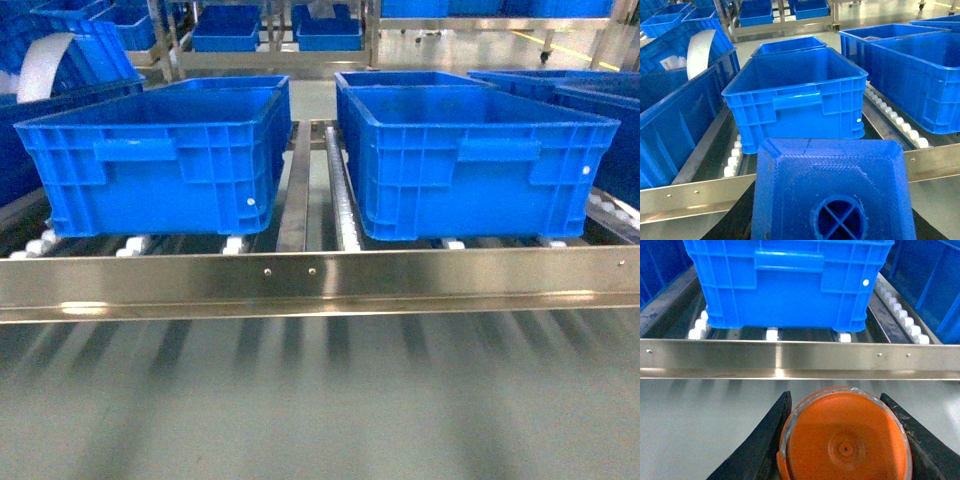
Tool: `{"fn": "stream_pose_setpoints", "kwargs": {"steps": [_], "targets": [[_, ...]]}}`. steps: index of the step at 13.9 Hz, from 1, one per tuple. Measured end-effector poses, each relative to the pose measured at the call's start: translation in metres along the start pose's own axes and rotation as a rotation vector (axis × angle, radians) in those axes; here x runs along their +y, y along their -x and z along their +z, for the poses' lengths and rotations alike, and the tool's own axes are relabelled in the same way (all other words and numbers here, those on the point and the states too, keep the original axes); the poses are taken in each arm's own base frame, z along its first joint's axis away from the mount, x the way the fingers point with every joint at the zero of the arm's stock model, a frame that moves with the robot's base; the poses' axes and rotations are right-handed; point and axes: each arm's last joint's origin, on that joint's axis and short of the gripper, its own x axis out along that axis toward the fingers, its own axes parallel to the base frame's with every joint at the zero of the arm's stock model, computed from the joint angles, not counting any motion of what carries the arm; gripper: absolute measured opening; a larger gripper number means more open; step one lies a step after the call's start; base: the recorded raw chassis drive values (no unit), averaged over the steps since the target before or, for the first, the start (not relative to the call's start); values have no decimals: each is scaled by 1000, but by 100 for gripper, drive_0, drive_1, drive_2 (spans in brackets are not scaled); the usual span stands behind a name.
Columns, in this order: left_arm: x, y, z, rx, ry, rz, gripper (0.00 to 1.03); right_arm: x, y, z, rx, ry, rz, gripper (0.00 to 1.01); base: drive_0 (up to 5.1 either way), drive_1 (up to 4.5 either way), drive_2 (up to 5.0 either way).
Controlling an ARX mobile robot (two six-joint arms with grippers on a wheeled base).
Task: Sort blue parts and orange caps into right shelf containers
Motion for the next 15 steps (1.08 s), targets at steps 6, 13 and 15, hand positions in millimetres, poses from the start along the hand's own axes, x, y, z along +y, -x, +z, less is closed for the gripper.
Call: {"fn": "stream_pose_setpoints", "kwargs": {"steps": [6,13,15], "targets": [[0,0,0,2,0,0,44,0,0,0,1,0,0,43,1,68,-67],[0,0,0,-2,0,1,44,0,0,0,-2,0,0,43,5,406,-396],[0,0,0,-2,0,0,44,0,0,0,-3,0,0,43,12,412,-388]]}}
